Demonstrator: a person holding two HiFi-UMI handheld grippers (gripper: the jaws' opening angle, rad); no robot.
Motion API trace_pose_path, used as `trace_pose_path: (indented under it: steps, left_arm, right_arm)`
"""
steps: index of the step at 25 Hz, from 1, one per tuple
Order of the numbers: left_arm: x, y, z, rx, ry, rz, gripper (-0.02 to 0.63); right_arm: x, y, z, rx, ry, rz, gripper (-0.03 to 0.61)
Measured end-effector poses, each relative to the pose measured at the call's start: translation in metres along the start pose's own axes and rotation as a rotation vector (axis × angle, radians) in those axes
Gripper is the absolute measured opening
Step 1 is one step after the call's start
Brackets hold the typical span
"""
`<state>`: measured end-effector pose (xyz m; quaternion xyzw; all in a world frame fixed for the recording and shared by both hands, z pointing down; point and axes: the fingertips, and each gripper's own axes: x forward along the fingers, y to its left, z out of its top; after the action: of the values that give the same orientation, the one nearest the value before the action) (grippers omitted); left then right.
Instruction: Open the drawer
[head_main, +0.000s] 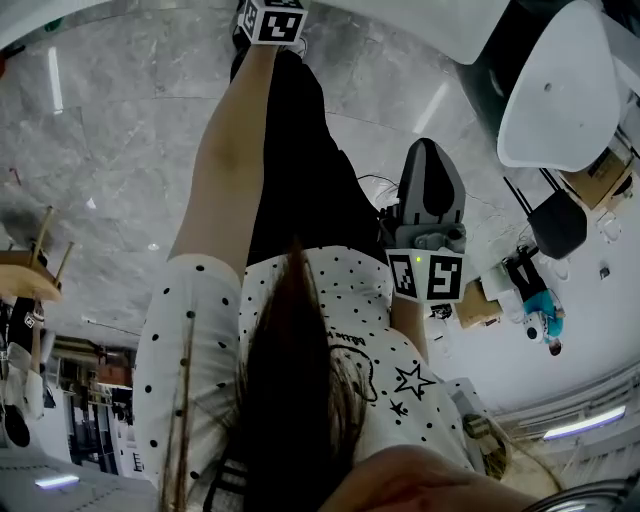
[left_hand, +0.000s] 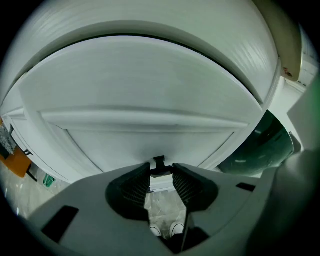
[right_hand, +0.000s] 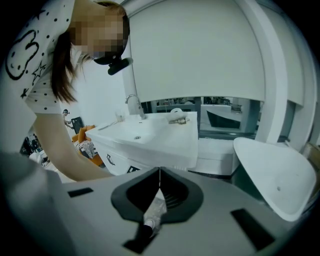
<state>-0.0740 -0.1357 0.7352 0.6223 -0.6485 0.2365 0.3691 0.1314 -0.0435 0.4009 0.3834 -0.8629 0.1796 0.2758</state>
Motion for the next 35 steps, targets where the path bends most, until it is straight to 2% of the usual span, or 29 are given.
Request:
trace_pose_path:
  steps: [9,15,35]
  left_arm:
    - [0.001,-0.003,-0.009,-0.014,0.029,-0.014,0.141]
    - [-0.001,-0.009,-0.011,0.004,0.042,-0.035,0.14]
    - [-0.03,-0.023,-0.062,-0.031,0.09,-0.036,0.14]
  right_arm:
    - [0.003,0.011,-0.002,0.033,-0.001,-0.019,0.014]
    - [0.003,0.01,-0.001,0.042,-0.002,-0.038,0.014]
    - [0.007,0.013,0.0,0.014,-0.002,-0.013,0.012]
